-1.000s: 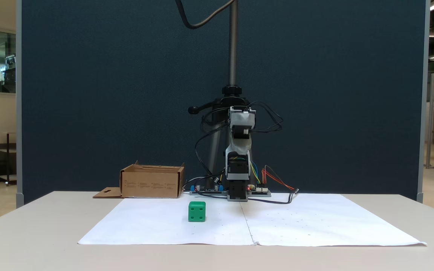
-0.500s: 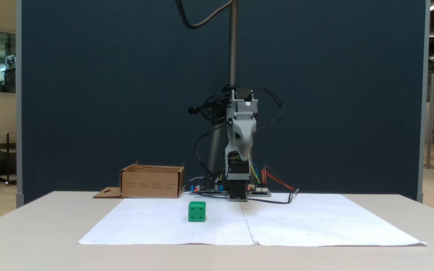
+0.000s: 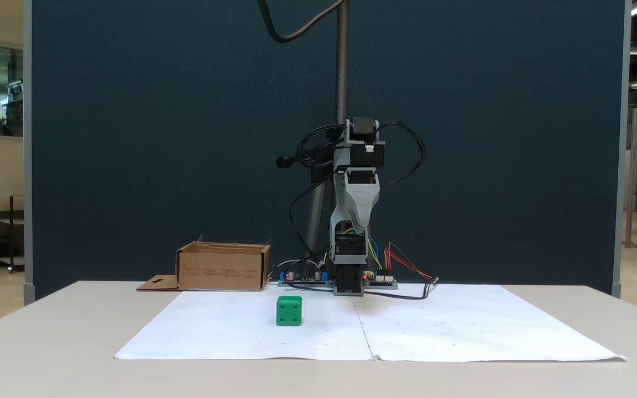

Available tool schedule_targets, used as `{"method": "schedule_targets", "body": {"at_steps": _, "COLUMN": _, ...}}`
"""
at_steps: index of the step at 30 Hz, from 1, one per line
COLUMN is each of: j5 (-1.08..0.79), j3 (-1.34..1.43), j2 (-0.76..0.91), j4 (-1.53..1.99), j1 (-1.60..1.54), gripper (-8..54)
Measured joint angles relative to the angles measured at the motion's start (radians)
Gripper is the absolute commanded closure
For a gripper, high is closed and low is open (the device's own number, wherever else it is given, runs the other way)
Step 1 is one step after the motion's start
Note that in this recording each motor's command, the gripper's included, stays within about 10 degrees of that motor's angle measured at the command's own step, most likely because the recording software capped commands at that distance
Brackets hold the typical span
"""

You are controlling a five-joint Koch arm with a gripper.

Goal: Grasp a green dice and put it in the bin.

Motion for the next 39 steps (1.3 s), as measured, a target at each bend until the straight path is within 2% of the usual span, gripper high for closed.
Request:
{"method": "schedule_targets", "body": {"at_steps": 11, "j5": -0.023, "j3": -0.043, "j2": -0.075, "j4": 0.003, "j1": 0.101, "gripper": 0.4}}
{"method": "schedule_targets", "body": {"at_steps": 22, "j5": -0.149, "j3": -0.083, "j2": -0.195, "j4": 0.006, "j1": 0.219, "gripper": 0.4}}
{"method": "schedule_targets", "body": {"at_steps": 39, "j5": -0.170, "j3": -0.221, "j2": -0.334, "j4": 0.006, "j1": 0.383, "gripper": 0.2}}
